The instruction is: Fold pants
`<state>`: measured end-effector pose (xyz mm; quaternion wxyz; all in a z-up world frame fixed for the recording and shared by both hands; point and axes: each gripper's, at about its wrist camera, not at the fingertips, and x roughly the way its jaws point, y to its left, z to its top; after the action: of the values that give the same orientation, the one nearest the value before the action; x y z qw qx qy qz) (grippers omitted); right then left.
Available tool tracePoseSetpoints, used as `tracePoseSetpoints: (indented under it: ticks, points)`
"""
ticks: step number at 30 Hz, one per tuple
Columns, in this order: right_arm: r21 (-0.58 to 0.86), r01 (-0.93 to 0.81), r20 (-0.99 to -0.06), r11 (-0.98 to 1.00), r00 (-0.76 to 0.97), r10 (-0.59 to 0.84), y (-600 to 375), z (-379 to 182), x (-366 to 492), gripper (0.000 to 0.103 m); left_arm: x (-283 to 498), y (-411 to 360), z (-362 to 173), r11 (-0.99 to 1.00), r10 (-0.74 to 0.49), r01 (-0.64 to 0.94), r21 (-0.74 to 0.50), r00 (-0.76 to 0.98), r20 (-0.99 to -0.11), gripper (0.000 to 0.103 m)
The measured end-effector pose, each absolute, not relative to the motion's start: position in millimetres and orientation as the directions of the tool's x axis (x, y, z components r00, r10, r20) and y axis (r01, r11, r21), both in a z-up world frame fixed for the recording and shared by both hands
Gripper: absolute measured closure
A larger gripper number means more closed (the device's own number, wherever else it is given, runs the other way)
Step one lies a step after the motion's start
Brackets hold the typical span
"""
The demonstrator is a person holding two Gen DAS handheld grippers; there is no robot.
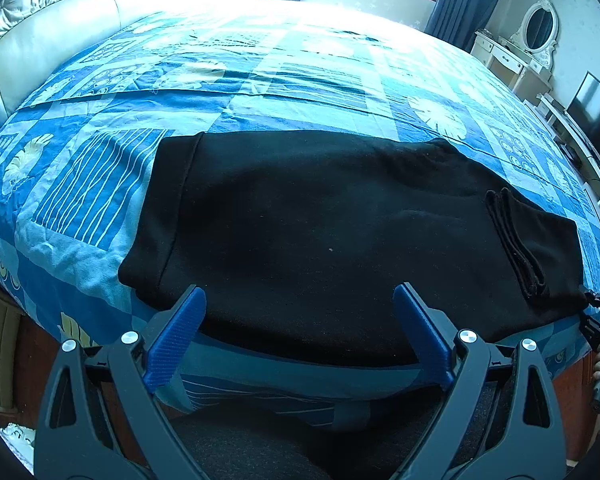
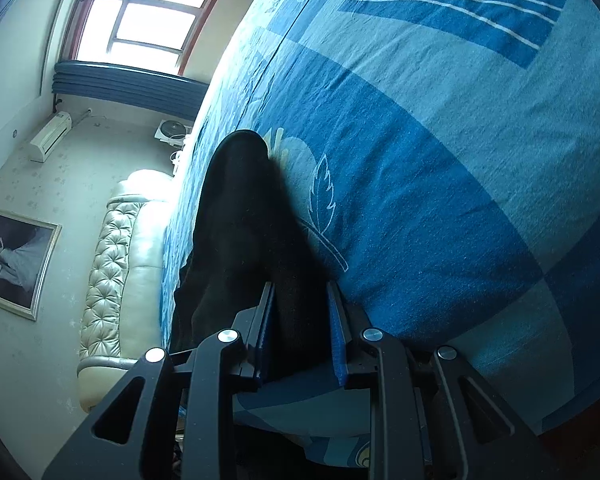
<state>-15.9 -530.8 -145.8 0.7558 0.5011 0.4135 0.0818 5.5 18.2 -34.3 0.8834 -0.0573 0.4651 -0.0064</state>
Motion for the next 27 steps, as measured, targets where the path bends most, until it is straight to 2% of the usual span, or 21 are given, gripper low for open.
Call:
tracePoseSetpoints:
  ticks: [9, 12, 14, 17, 18, 21, 24, 27]
  points:
    - [0.818, 0.298, -0.554, 0.492, 0.642, 0.530, -528, -140, -13, 0.079, 6, 10, -36, 0.995, -0.073, -0.013, -0.097, 0.564, -0.823, 0.008]
    - [0.826, 0.319, -0.547, 0.464, 0.648, 0.530, -533, -136, -15, 0.075, 5, 11, -36, 0.995, -0.076, -0.015, -0.102, 0.563, -0.823, 0.008]
    - [0.792, 0.343, -0.584, 0.504, 0.667, 0.463, -539, -123, -19, 0.070, 5, 11, -35, 0.995, -0.073, -0.019, -0.102, 0.566, -0.821, 0.008]
    - [0.695, 0.401, -0.653, 0.597, 0.699, 0.290, -542, -98, -29, 0.068, 6, 13, -36, 0.995, -0.064, -0.026, -0.095, 0.567, -0.821, 0.008]
    - [0.681, 0.394, -0.656, 0.617, 0.703, 0.275, -537, -90, -29, 0.068, 7, 13, -36, 0.995, -0.063, -0.029, -0.097, 0.564, -0.823, 0.008]
    - [0.689, 0.310, -0.620, 0.655, 0.721, 0.310, -503, -69, -19, 0.068, 8, 15, -37, 0.994, -0.067, -0.033, -0.103, 0.563, -0.824, 0.008]
    - [0.718, 0.175, -0.570, 0.673, 0.703, 0.425, -454, -54, 4, 0.068, 8, 16, -38, 0.994, -0.063, -0.033, -0.099, 0.563, -0.824, 0.008]
    - [0.793, 0.105, -0.511, 0.600, 0.651, 0.561, -408, -62, 32, 0.068, 8, 16, -38, 0.995, -0.062, -0.030, -0.095, 0.563, -0.824, 0.008]
